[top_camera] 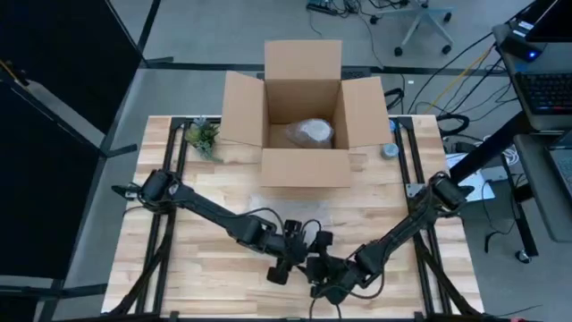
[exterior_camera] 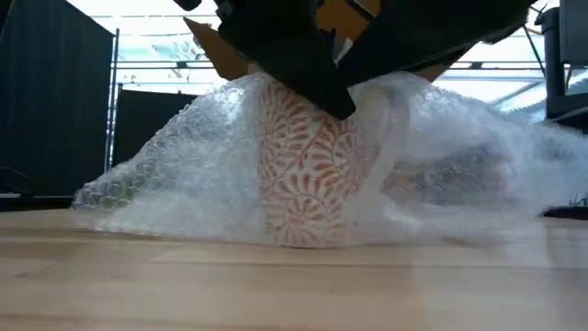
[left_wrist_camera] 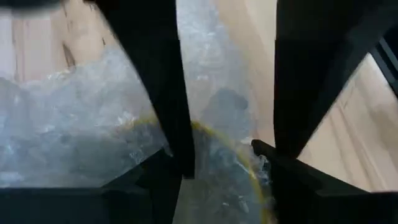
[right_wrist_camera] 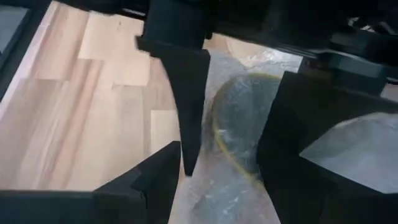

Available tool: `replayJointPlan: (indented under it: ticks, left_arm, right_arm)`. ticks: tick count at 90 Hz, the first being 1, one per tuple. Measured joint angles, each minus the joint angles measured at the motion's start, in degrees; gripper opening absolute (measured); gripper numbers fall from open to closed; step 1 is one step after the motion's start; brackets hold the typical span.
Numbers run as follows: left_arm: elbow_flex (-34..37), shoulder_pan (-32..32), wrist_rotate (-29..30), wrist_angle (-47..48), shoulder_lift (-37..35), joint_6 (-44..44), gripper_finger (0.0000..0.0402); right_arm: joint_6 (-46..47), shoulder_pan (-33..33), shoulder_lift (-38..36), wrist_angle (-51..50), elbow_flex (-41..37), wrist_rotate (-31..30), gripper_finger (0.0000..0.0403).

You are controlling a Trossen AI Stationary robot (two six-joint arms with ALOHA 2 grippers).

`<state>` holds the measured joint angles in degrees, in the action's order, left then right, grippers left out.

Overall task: Wrap mug
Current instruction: Wrap the orange mug with bubble wrap

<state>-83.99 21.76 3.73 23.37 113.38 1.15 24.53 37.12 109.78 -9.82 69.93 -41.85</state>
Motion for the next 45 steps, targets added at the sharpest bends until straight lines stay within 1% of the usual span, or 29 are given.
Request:
replayJointPlan:
  ticks: [13,25,45]
  left_arm:
    - [0.0,0.0,0.0,0.0,-0.1,0.0,0.0176]
    - [0.0,0.0,0.0,1.1,-1.7,-0.1,0.0176]
    - [-0.3,0.1,0.9,4.8,-7.7,0.5,0.0176]
  right_arm:
    - [-0.4,-0.1,0.2,-0.1,0.0,0.2,0.0201]
    - [-0.4,-0.2,0.2,-0.2,0.0,0.4,0.0201]
    - [-0.9,-0.4,0.3,-0.4,0.0,0.8,0.0201]
